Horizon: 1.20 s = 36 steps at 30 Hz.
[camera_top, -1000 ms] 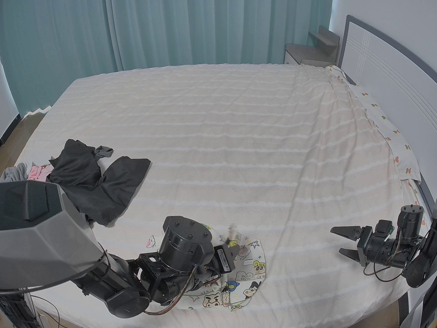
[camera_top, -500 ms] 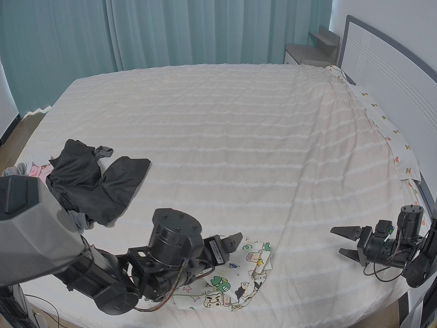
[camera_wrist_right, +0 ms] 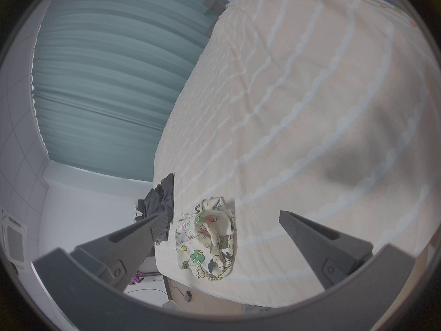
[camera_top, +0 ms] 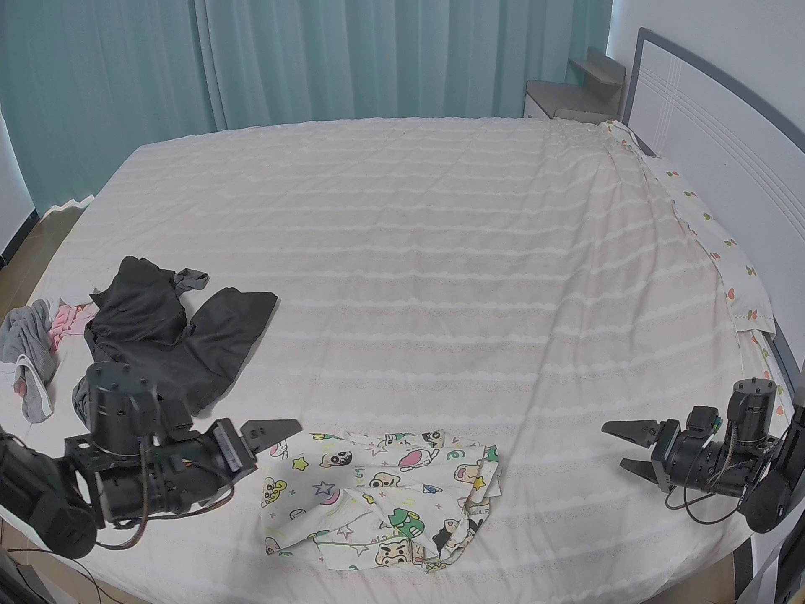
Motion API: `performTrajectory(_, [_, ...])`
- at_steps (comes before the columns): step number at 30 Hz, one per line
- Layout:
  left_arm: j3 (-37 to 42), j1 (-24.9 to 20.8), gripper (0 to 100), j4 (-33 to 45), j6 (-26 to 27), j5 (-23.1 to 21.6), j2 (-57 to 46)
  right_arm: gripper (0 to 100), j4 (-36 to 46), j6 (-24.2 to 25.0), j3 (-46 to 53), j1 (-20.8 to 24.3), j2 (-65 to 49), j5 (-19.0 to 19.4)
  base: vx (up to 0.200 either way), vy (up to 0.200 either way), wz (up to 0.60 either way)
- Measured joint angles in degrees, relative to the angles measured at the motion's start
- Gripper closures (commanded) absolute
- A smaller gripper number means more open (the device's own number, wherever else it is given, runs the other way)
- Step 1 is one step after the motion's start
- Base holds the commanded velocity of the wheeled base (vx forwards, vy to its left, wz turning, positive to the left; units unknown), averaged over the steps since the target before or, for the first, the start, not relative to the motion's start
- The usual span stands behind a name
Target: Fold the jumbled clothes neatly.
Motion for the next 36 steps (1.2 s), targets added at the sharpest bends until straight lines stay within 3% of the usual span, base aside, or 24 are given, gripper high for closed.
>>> performTrajectory(5, [4.8,4.4,0,0.0,-1.9,-3.5,-6.0,0,-0.4,-1.1,0.0,7.4,0.5,-5.7,-0.080,0.000,0.00])
performTrajectory(14, [8.1,6.2,0,-0.3,-4.1,-5.4,-9.9,0,-1.3,-5.7,-5.6,22.9,7.5,-14.9,-0.156,0.000,0.00])
performTrajectory(20, [9.2,6.4,0,-1.0,-4.3,-5.7,-10.5,0,0.9,-8.7,-10.4,28.3,10.5,-15.9,0.000,0.000,0.00])
performTrajectory(36, [10.2,6.6,0,-2.0,-4.2,-5.6,-9.6,0,16.5,-9.9,-21.9,37.7,6.5,-18.9,0.000,0.000,0.00])
